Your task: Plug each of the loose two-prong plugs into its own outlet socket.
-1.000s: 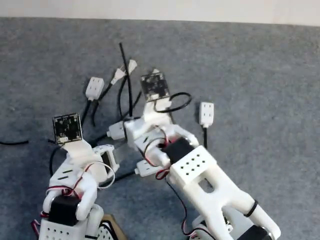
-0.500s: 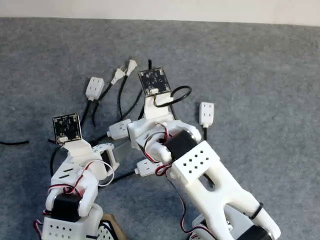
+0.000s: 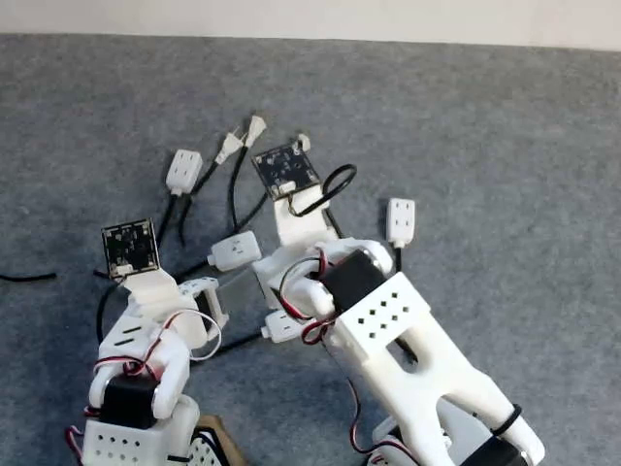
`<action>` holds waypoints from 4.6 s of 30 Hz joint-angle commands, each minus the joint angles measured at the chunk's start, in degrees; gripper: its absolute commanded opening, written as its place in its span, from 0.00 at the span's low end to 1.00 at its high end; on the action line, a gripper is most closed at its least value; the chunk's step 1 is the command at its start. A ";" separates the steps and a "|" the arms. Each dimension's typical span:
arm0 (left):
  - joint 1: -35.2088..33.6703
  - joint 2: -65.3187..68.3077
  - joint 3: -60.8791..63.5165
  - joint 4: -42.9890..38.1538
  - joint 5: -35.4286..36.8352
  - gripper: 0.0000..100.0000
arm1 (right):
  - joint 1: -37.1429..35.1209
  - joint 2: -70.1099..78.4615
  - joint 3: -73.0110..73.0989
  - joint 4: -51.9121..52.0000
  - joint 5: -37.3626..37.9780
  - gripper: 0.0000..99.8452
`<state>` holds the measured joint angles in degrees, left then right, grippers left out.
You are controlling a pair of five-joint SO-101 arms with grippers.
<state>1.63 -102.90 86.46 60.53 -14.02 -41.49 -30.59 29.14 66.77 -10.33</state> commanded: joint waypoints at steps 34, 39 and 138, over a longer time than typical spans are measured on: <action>-3.47 0.31 2.33 -2.46 -1.67 0.40 | 6.73 -22.11 35.56 -19.91 5.10 0.00; -3.47 0.31 2.33 -2.46 -1.67 0.40 | 6.73 -22.11 35.56 -20.26 3.34 0.00; 19.74 73.80 -52.79 24.97 -18.99 0.32 | 45.67 -63.96 51.38 -9.45 26.55 0.29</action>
<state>19.38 -29.23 32.40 89.19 -32.48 0.00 -89.58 64.57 68.00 14.55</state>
